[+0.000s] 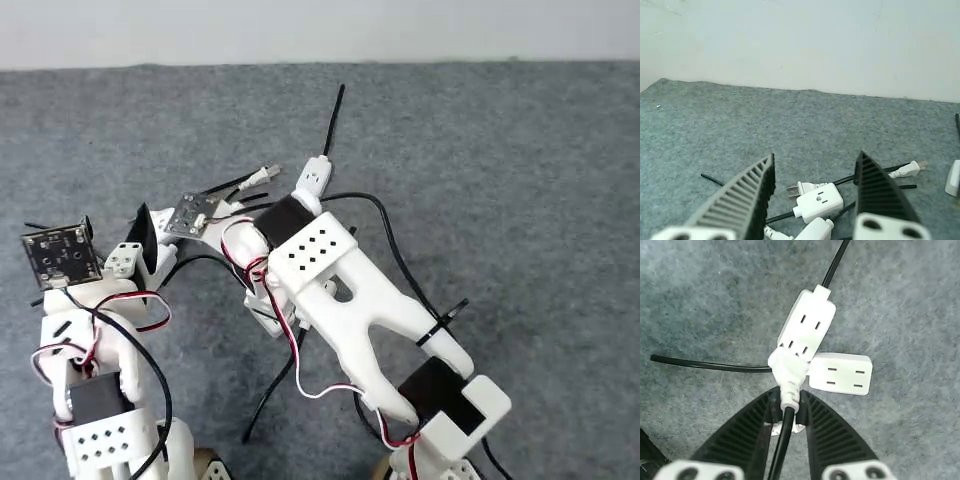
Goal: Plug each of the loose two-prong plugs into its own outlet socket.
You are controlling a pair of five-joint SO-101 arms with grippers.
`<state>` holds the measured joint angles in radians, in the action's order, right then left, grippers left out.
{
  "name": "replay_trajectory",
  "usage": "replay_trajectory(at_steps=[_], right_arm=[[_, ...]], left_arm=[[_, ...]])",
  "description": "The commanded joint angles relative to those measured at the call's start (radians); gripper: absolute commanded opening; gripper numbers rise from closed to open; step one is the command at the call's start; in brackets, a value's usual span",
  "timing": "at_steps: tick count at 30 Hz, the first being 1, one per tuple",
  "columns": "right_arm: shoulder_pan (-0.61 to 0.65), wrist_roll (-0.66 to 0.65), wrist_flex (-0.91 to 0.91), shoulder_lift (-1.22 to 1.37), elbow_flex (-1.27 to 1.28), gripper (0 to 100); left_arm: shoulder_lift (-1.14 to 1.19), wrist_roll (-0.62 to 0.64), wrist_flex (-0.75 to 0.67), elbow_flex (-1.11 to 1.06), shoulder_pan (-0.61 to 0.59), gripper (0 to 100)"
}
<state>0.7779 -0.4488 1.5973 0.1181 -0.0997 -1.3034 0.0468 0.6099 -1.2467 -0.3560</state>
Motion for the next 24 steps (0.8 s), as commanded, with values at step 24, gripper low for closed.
replay_trajectory(at_steps=[24], right_arm=[[-0.050,0.002,-0.073,0.096,-0.015,0.9]], left_arm=[[-0.009,-0.012,-0.034,0.012,-0.005,25]])
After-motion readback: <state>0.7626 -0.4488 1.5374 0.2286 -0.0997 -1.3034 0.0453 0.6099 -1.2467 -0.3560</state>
